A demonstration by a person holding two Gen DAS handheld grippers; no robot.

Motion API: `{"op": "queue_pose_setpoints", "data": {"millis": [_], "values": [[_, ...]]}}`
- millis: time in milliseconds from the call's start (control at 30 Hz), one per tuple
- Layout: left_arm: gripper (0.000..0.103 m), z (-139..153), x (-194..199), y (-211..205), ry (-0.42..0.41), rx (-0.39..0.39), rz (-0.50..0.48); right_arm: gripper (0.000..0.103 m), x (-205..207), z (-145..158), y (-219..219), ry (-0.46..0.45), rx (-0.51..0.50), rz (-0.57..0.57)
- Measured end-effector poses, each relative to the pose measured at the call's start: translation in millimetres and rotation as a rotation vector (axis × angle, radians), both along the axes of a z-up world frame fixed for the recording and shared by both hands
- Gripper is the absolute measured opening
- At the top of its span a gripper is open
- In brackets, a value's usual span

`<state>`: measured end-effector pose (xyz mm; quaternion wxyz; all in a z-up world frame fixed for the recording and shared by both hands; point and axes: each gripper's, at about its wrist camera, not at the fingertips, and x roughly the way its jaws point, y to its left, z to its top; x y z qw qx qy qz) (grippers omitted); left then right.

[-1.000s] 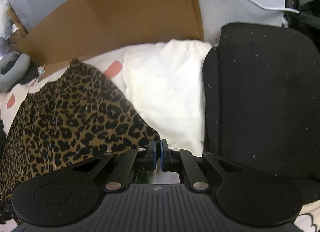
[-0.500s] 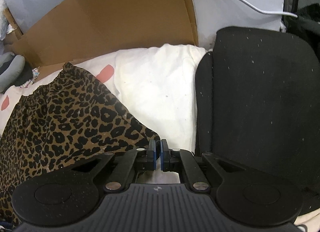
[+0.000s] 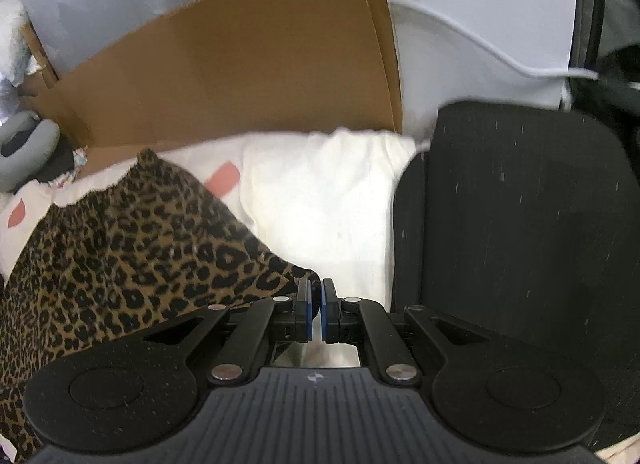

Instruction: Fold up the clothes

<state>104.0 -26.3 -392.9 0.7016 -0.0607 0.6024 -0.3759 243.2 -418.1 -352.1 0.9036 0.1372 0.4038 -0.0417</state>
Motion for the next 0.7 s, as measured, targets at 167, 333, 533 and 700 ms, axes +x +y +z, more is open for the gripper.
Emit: {"op": "queue_pose_setpoints", "data": {"millis": [167, 333, 533, 700], "values": [[0.002, -9.7, -8.3, 2.7, 0.028, 0.023, -0.026, 0.002, 7.8, -1.8, 2.1, 0.014, -0.033, 0.004], [0.015, -5.6, -10.1, 10.7, 0.038, 0.02, -0.037, 0.002, 8.8, -18.3, -0.7, 0.07, -0.036, -0.003], [0.036, 14.7, 2.0, 19.4, -0.003, -0.024, 0.004, 0.005, -1.2, -19.5, -8.2, 0.072, 0.008, -0.03], [0.036, 35.6, 13.6, 31.5, -0.057, -0.026, 0.05, 0.006, -10.0, -7.8, -11.0, 0.045, 0.013, -0.063]]}}
